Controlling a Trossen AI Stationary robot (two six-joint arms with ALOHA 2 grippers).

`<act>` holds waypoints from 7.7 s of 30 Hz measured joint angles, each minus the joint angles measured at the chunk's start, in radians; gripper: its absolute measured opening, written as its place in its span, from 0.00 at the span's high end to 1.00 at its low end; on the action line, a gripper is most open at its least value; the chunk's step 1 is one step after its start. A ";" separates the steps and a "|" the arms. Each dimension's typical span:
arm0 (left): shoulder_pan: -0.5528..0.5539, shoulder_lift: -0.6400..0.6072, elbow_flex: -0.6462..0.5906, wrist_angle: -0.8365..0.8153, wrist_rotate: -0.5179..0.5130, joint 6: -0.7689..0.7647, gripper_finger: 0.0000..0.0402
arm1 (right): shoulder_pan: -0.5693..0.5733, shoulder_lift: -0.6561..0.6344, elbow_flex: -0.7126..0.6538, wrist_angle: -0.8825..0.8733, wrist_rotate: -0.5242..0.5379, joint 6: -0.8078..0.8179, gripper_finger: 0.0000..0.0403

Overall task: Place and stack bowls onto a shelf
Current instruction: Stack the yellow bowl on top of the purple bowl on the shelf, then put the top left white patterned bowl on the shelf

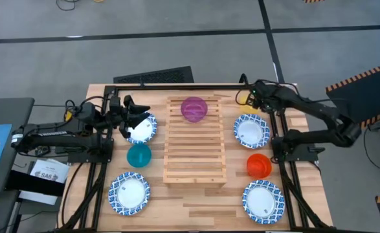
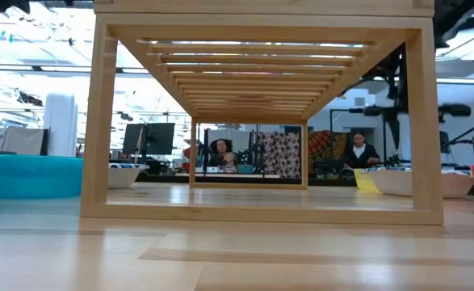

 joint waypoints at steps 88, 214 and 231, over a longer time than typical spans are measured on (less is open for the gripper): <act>0.000 0.000 0.001 0.000 -0.030 -0.067 0.62 | 0.449 0.495 0.910 -0.016 -0.300 -0.457 0.94; 0.028 0.193 0.190 -1.477 -0.335 -0.953 0.62 | 0.729 -0.189 0.171 0.491 -0.141 -0.569 0.38; 0.689 0.561 0.189 -1.277 -0.066 -0.181 0.62 | 0.732 -0.190 0.171 0.488 -0.142 -0.576 0.38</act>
